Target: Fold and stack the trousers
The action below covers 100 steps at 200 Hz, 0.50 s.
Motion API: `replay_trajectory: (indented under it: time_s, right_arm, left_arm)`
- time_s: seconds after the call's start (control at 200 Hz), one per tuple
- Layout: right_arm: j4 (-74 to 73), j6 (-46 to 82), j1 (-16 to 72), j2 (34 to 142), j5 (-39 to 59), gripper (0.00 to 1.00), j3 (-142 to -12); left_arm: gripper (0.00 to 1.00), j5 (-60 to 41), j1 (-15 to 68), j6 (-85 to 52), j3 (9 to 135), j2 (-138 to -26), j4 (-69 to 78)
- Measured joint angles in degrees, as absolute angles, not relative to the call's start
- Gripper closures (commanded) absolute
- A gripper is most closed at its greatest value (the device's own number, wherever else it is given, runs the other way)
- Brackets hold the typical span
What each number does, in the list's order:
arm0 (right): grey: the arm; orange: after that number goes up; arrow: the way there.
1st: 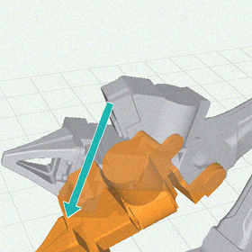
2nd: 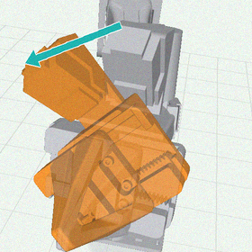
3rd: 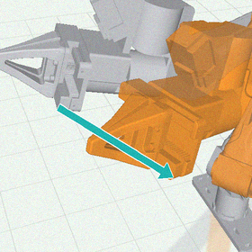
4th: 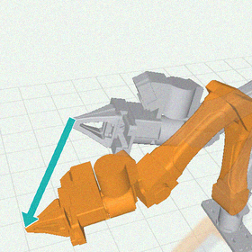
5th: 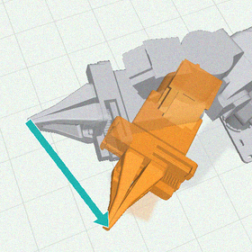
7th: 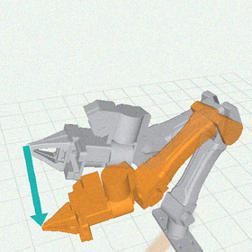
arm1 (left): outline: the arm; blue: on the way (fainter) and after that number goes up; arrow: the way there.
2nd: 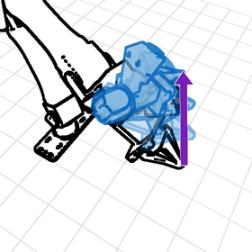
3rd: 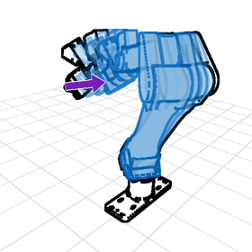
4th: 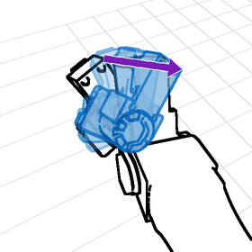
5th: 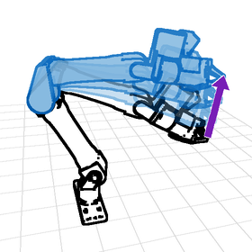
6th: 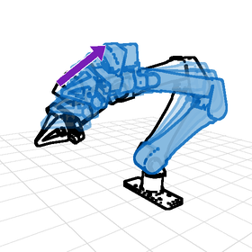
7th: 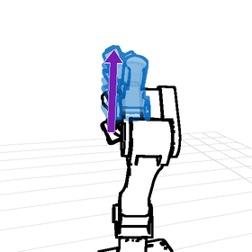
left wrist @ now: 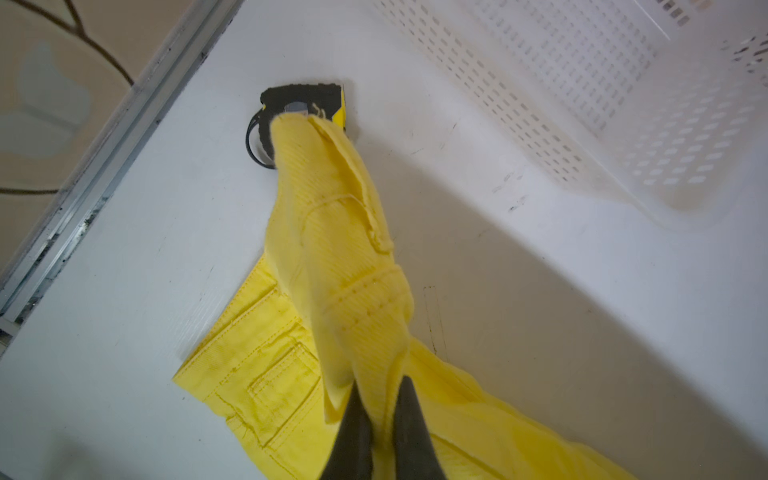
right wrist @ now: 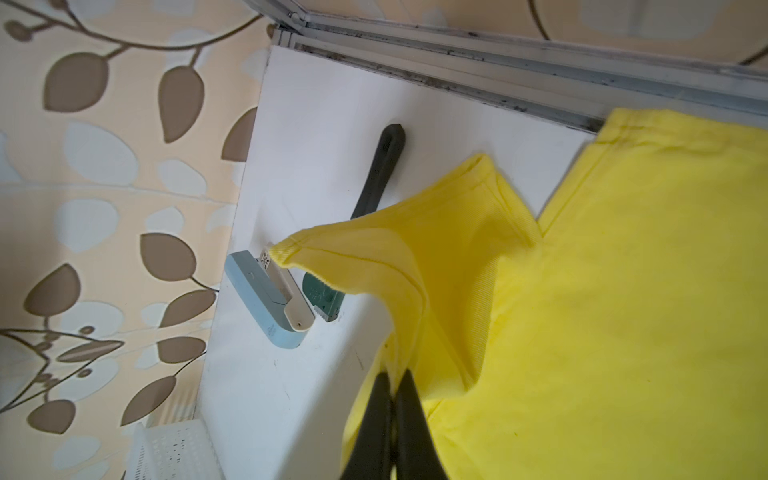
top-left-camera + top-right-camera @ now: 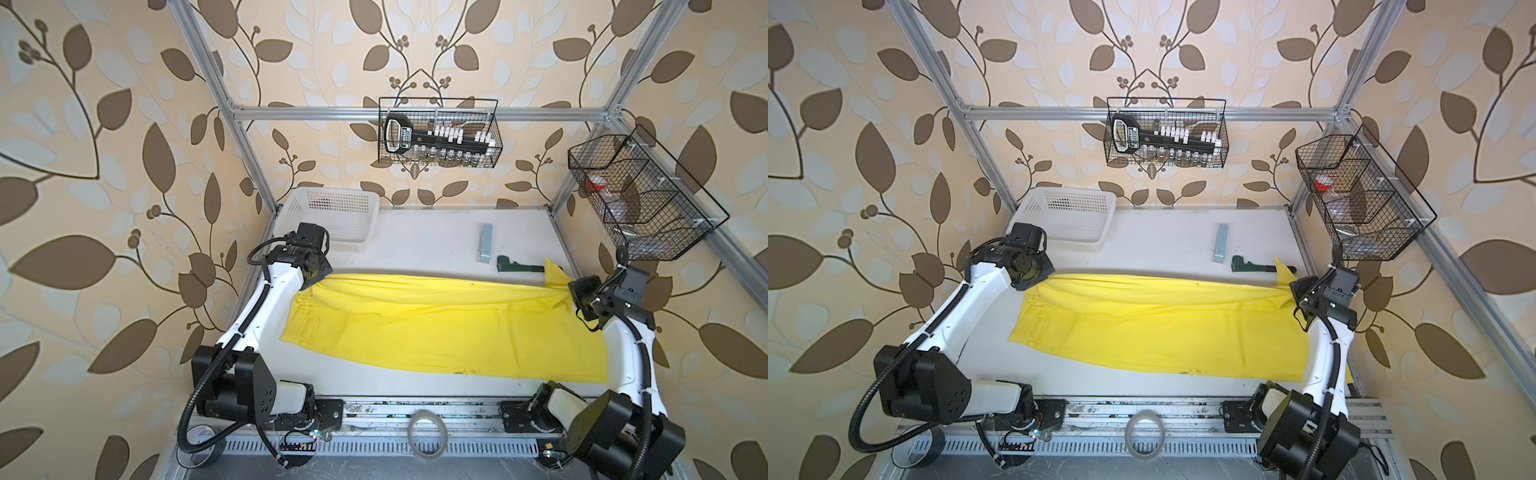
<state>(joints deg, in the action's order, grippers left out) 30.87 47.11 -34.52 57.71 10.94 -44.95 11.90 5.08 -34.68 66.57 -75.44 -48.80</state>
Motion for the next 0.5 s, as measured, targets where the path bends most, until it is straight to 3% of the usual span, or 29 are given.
replay_trajectory:
  time_s: [0.5]
  right_arm:
    - [36.9,49.3,-36.1,43.0,0.8,1.00,-30.9]
  left_arm:
    - [1.00,9.2,5.0,-39.6,50.3,-69.5,-49.8]
